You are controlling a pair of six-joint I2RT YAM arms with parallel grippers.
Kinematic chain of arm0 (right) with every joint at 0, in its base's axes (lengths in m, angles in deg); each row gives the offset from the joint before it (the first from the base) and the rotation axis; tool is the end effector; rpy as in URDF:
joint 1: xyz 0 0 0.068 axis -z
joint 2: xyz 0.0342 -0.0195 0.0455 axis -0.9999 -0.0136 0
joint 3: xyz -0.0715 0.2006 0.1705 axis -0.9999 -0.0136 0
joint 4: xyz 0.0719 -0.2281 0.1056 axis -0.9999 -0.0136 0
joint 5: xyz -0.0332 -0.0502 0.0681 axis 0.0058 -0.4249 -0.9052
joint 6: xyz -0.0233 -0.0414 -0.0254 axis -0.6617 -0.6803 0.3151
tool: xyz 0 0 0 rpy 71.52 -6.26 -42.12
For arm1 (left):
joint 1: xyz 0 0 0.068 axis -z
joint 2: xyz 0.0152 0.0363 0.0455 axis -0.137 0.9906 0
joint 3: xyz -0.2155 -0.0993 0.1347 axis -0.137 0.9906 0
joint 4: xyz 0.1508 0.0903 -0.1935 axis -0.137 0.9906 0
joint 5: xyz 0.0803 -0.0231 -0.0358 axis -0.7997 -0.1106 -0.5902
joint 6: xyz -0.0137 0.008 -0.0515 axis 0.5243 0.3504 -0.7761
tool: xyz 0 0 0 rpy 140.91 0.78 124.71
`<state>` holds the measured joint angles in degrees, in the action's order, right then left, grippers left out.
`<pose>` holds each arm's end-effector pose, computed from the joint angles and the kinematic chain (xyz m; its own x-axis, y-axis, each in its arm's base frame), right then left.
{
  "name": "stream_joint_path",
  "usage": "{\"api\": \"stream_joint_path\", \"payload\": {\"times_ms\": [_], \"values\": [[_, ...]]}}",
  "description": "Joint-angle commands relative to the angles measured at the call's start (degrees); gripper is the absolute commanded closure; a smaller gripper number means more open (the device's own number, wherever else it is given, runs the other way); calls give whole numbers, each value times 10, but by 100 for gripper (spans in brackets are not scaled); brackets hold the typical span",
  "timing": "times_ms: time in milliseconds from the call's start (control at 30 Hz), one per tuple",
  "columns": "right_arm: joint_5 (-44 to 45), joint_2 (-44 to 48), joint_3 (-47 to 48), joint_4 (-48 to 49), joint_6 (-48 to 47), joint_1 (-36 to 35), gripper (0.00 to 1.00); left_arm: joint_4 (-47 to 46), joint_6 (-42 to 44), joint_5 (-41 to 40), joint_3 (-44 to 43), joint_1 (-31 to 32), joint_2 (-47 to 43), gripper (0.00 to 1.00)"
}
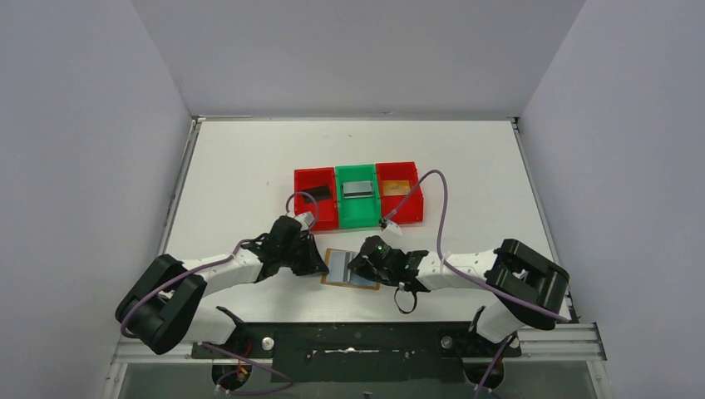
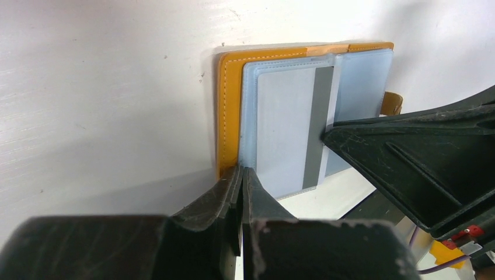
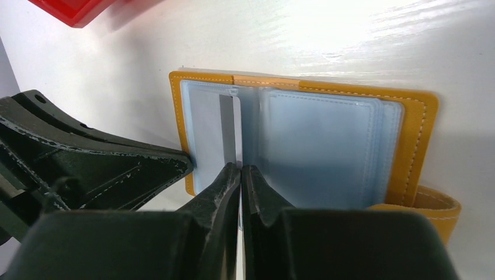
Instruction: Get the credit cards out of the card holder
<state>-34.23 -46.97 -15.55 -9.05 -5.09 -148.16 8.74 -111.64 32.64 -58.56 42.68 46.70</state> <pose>0.1495 0.2389 0.1436 -0.8715 0.3986 -0.2855 0.1393 0.7596 0.6353 0.1821 -0.1391 0.1314 -0.9400 -0.1498 -0.3066 0.0672 0.7995 -0.5969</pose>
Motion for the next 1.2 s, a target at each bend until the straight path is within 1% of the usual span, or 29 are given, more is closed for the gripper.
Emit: {"api": "stream_joint_path", "payload": {"times_ms": [0,367,433,567,633,733,833,900,1067,1167], "values": [[9,26,-15,7,11,4,100,22,4,-37,5,2,-2,100],[15,35,-39,-2,29,7,100,36,5,-43,1,2,-27,100],[18,30,-36,-13,32,7,100,41,5,-44,-5,3,-36,94],[17,16,-26,-26,31,8,100,56,4,-47,-25,3,-65,77],[15,11,-22,-26,30,8,100,47,6,-32,-36,3,-81,73],[15,8,-22,-26,29,8,100,13,5,9,-46,6,-90,71],[16,7,-22,-24,29,8,100,-22,1,52,-54,15,-70,70],[17,7,-22,-21,29,8,100,-33,-1,62,-60,26,-49,70],[10,3,-23,0,26,9,100,-42,3,62,-67,51,4,70],[2,2,-29,19,29,10,100,-23,0,31,-69,62,28,71]]}}
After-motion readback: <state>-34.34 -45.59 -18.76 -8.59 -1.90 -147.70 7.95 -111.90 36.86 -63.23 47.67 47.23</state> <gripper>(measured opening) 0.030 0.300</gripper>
